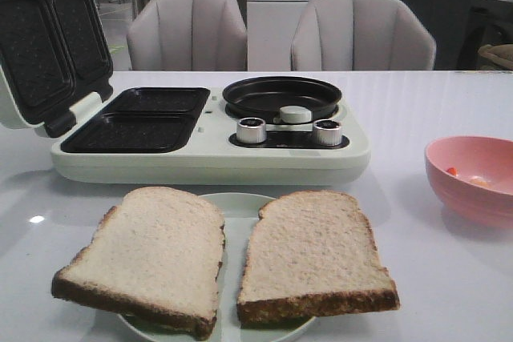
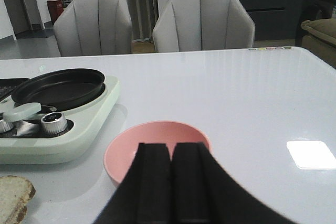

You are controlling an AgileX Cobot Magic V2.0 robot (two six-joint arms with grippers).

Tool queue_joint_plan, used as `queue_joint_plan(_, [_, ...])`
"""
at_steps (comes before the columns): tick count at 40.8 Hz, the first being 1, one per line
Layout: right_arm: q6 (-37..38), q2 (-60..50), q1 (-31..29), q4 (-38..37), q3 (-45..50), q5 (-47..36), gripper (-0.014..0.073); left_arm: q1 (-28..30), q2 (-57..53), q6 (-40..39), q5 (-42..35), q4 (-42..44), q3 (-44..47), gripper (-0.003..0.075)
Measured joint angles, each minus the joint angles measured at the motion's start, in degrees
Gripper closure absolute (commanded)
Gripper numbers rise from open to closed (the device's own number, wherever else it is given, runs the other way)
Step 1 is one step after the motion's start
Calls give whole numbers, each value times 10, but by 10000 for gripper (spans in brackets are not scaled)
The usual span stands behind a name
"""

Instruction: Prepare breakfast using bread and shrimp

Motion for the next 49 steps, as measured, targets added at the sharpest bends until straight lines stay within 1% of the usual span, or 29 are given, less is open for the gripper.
queue_joint_plan(36, [0, 0, 0, 0, 0, 0, 559, 0, 0, 0, -1, 0, 0, 619])
queue_joint_plan(42, [0, 0, 0, 0, 0, -4, 559, 0, 0, 0, -30, -5, 0, 619])
queue_joint_plan(46, [0, 0, 0, 0, -15, 17, 559, 0, 0, 0, -35, -5, -6, 619])
queue_joint_plan(49, [0, 0, 0, 0, -51, 47, 559, 0, 0, 0, -20, -5, -31, 619])
